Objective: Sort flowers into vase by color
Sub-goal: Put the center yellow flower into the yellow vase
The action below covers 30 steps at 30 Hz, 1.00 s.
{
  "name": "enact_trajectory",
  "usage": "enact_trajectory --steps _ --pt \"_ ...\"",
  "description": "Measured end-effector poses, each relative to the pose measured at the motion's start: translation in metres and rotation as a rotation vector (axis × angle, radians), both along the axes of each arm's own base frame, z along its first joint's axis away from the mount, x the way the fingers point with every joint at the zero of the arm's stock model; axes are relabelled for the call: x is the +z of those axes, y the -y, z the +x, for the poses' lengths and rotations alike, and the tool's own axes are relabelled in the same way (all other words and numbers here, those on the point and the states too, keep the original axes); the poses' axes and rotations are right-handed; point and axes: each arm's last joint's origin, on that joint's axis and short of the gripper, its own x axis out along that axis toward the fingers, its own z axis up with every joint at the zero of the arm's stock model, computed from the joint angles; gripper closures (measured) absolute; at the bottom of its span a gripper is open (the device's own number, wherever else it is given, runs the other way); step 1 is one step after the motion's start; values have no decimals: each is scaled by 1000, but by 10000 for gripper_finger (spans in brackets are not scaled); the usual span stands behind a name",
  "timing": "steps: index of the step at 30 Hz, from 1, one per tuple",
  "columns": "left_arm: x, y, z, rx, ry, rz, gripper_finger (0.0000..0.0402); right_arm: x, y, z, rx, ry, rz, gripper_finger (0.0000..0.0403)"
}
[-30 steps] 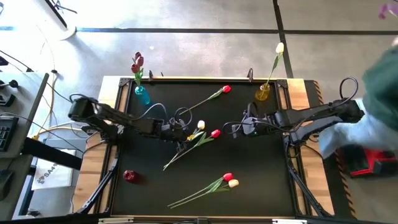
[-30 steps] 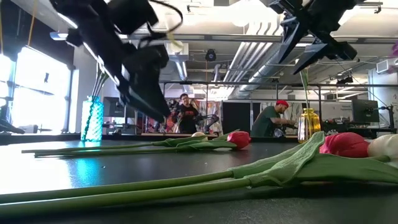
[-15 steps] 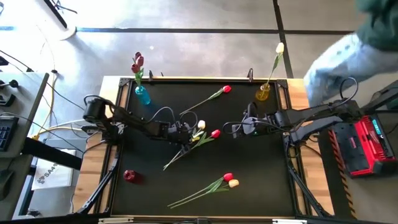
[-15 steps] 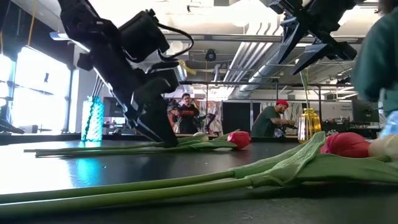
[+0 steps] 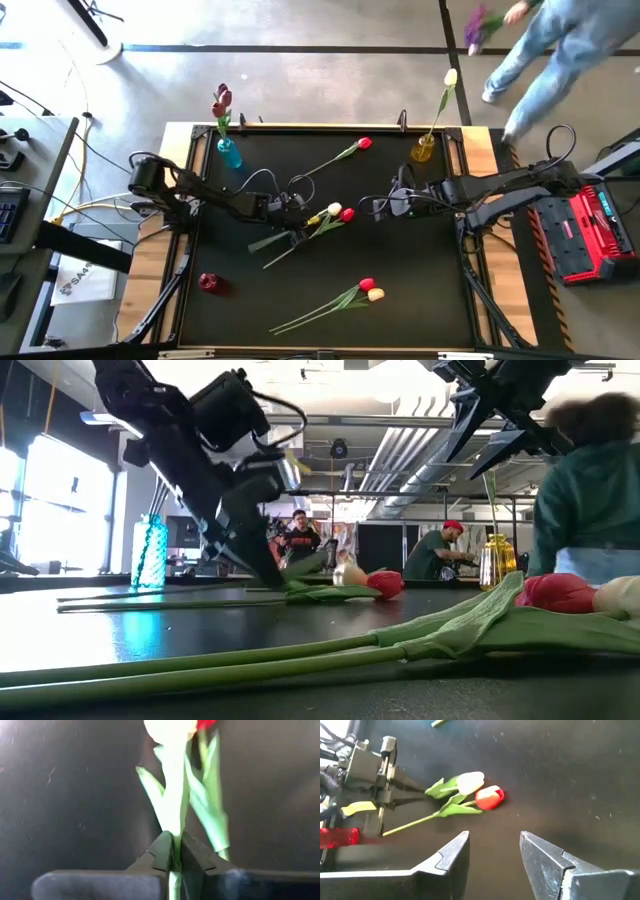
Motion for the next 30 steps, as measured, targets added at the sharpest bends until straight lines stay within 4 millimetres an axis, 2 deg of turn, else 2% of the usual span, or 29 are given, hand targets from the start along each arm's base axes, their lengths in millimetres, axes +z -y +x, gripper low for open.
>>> enact_trajectory --steps 4,9,15,19,24,30 --pt "14 0 -1 2 56 -32 389 3 0 4 -17 60 -17 240" --pt "49 -3 -5 4 201 -54 391 11 -1 14 21 174 -48 240" --pt "99 -19 -14 63 452 -64 396 26 -4 25 99 335 -142 240" --pt "122 -31 -22 111 584 -78 396 38 -5 31 134 449 -230 240" --pt "136 -36 -25 84 673 -97 396 51 -1 36 114 531 -393 240" --pt "141 -36 -25 77 726 -106 396 59 11 40 91 592 -457 240"
